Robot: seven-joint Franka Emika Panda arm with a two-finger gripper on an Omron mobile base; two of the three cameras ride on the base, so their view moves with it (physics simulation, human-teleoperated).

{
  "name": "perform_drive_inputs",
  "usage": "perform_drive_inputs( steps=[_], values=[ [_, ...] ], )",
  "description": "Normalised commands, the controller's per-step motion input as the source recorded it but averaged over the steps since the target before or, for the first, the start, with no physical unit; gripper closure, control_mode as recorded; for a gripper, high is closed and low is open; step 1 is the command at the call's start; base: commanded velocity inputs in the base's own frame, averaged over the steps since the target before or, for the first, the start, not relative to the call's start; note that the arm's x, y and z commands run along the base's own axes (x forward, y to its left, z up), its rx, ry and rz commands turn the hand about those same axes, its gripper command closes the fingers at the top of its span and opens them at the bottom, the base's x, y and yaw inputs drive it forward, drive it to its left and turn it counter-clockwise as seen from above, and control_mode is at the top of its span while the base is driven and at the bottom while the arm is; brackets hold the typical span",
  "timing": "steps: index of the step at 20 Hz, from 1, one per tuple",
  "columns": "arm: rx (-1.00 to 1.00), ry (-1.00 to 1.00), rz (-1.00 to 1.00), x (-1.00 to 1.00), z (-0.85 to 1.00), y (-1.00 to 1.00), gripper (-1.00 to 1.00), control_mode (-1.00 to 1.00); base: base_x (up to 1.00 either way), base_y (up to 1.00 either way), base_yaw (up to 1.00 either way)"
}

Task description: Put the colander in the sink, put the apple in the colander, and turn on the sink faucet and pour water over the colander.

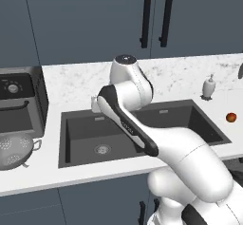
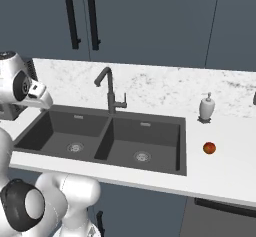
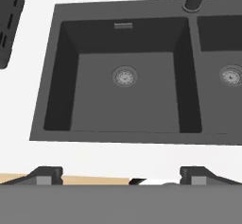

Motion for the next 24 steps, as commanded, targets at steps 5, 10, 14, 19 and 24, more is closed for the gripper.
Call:
perform_drive_inputs(
  steps=[5, 10, 14, 19, 24],
  values=[
    [0.02, 0.03, 0.01, 0.0, -0.08, 0.76, -1.0, -1.0, 0.0, 0.0, 0.0],
    [0.0, 0.05, 0.0, 0.0, -0.17, 0.99, -1.0, -1.0, 0.0, 0.0, 0.0],
    [0.0, 0.02, 0.0, 0.0, -0.09, 0.94, -1.0, -1.0, 0.0, 0.0, 0.0],
    [0.0, 0.07, 0.01, 0.06, -0.22, 0.84, -1.0, -1.0, 0.0, 0.0, 0.0],
    [0.0, 0.14, 0.01, 0.15, -0.28, 0.81, -1.0, -1.0, 0.0, 0.0, 0.0]
  ],
)
